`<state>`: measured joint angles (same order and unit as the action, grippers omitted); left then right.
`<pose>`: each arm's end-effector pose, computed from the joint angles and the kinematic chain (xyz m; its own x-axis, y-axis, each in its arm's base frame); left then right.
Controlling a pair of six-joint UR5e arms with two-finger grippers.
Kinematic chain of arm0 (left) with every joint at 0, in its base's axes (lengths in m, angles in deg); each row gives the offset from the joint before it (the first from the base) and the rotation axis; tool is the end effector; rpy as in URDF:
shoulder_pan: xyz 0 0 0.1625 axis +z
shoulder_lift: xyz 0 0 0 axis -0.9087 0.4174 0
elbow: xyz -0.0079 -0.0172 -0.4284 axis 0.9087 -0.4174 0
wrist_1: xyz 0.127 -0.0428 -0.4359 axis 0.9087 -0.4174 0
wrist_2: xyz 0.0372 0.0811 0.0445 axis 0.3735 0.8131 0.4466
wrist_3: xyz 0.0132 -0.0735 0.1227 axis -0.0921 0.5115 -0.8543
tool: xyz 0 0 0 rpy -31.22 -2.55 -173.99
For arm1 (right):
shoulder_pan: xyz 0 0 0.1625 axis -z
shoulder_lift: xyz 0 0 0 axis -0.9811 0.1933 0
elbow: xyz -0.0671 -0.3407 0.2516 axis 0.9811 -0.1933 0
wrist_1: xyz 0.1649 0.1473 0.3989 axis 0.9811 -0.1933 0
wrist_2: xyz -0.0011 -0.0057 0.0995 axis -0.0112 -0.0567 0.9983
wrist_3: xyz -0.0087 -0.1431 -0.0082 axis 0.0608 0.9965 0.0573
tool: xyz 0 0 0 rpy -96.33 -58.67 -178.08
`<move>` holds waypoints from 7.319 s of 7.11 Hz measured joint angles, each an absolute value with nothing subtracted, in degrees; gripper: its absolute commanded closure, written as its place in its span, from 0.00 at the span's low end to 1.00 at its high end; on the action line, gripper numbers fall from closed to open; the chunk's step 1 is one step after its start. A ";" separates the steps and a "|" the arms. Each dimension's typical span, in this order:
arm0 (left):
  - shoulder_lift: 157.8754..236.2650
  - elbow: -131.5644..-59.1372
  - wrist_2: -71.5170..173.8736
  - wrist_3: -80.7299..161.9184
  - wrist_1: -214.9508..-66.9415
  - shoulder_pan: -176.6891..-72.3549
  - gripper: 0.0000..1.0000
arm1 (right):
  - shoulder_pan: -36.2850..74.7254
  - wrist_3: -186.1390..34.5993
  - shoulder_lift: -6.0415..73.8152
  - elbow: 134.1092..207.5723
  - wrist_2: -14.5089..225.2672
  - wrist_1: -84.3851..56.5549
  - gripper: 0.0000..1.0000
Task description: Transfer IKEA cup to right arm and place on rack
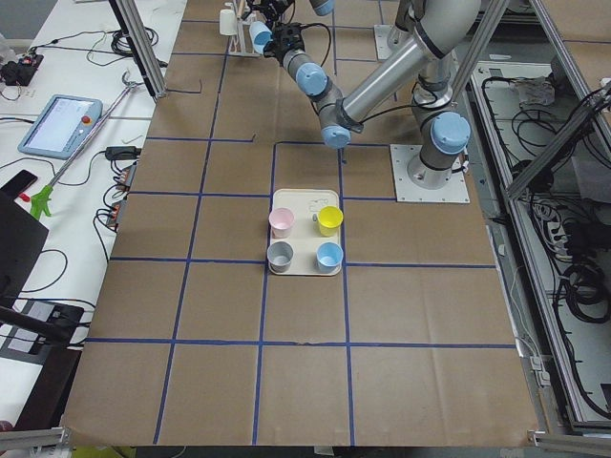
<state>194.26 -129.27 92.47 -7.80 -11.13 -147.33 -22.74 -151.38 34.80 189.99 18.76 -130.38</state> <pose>-0.1970 -0.5266 0.2793 -0.4120 0.9099 0.0477 0.1711 0.1287 -0.9768 0.3197 -0.5770 0.3065 -0.0652 0.4822 -0.8736 0.8015 0.5468 0.2420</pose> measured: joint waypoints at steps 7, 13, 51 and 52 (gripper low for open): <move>193.93 -129.24 92.51 -7.43 -11.13 -147.33 0.93 | -24.56 -151.73 34.65 189.89 18.72 -130.37 0.01; 193.75 -129.27 92.58 -7.28 -11.13 -147.33 0.91 | -26.21 -151.68 34.72 189.82 18.61 -130.55 0.42; 177.73 -95.79 163.32 24.41 -111.16 -153.13 0.01 | 12.11 -43.71 23.05 181.92 18.49 -126.66 0.62; 177.76 -95.79 163.33 24.38 -111.15 -153.13 0.01 | 12.08 -43.75 23.10 182.40 18.54 -126.71 0.23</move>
